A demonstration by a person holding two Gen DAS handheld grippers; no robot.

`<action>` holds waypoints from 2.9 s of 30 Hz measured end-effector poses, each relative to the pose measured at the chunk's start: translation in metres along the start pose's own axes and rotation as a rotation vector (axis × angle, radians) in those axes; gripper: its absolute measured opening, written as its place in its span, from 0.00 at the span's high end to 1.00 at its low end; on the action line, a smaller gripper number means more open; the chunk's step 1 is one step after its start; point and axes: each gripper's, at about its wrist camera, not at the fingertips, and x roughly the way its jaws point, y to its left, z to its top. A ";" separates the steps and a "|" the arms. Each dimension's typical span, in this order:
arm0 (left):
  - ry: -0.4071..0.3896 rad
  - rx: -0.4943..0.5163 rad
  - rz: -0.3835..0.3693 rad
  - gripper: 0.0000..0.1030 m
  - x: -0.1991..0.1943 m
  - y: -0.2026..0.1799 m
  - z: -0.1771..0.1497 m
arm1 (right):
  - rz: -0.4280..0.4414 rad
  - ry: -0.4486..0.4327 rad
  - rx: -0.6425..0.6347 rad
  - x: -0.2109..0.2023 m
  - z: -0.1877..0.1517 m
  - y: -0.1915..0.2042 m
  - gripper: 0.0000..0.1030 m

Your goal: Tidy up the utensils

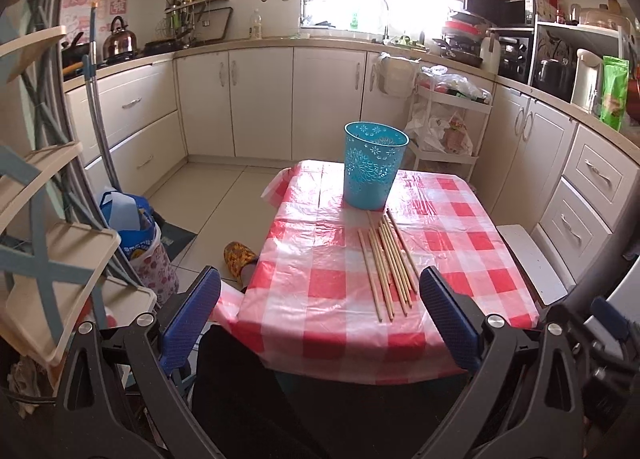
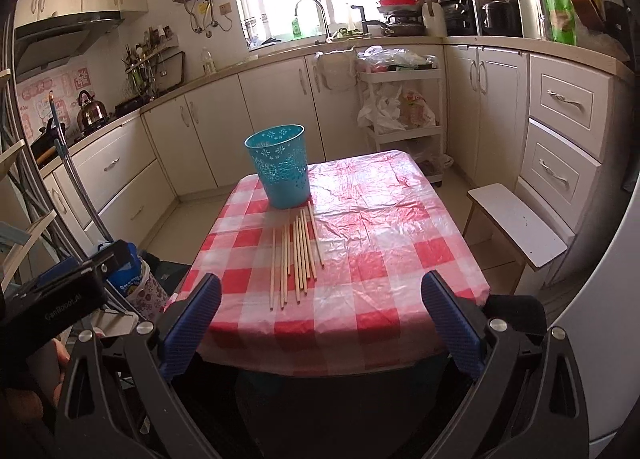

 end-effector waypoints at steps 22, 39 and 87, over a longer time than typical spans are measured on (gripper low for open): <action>-0.041 0.000 -0.032 0.07 -0.057 -0.001 -0.031 | 0.036 -0.061 -0.067 -0.044 -0.019 0.015 0.07; -0.028 -0.016 -0.020 0.07 -0.056 -0.002 -0.033 | 0.036 -0.049 -0.062 -0.043 -0.021 0.015 0.07; -0.008 -0.026 -0.021 0.07 -0.052 -0.002 -0.042 | 0.038 -0.039 -0.072 -0.043 -0.030 0.023 0.07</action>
